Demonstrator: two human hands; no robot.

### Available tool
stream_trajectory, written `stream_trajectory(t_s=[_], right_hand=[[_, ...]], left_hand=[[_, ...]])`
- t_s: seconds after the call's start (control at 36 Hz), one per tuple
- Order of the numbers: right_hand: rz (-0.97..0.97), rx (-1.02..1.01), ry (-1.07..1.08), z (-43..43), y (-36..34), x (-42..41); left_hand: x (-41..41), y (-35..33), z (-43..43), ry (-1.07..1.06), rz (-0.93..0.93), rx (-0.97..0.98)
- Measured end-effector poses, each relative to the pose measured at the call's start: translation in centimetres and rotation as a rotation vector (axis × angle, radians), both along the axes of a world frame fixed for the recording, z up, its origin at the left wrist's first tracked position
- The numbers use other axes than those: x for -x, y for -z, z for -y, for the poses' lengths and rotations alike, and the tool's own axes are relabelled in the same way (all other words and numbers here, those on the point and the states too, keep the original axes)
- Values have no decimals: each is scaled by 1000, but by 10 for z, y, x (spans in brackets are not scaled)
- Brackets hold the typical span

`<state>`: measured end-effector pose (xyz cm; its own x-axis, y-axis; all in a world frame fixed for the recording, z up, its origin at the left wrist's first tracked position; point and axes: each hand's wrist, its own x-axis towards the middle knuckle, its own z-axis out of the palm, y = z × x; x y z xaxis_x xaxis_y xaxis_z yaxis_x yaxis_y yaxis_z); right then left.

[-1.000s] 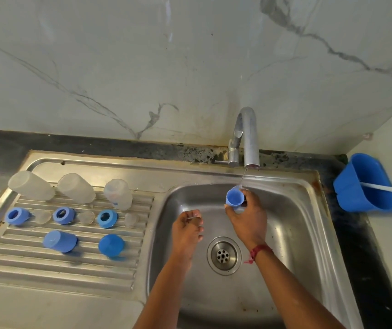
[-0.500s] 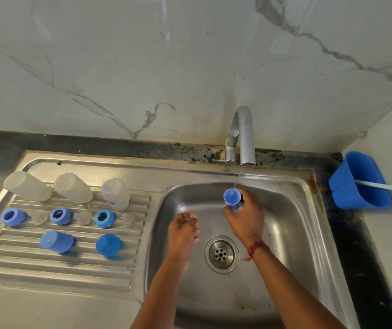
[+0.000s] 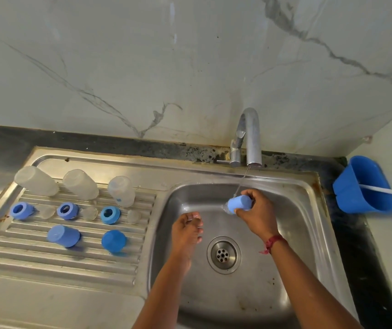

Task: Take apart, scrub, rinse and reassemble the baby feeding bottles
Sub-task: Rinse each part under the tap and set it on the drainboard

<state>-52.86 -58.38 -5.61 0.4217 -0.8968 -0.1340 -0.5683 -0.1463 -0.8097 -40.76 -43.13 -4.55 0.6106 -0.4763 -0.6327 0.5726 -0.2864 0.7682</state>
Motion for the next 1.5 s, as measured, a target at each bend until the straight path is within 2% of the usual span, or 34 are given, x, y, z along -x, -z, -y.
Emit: stream_trajectory(t_s=[0.31,0.5,0.64,0.83,1.0,1.06,1.11,1.14,1.31,1.5], right_hand=[[-13,22,-160,1,-27,-20],[119,40,-108,-6,-35,-21],[303,-131,35,-20,-36,-8],[148,-249,21,-40,-28,24],[466,-555,48,-65,-50,42],[340,-475,58,-76,-46,44],[61,-250,31,-86,-37,47],[-16,-190,36,-93,-35,47],[129,-209,50,-127,-44,34],[295,-80,-47,-162,-77,-14]], left_hand=[[4,-6,0,36,16,14],[-1,-8,-3,32,13,15],[-3,-15,-4,8,-1,44],[-2,-23,-22,124,41,19],[6,-33,-50,176,72,-11],[11,-39,-61,173,80,-16],[16,-45,-71,173,86,-13],[18,-48,-76,176,87,-12],[19,-68,-106,177,96,25],[-12,-98,-137,-105,117,209]])
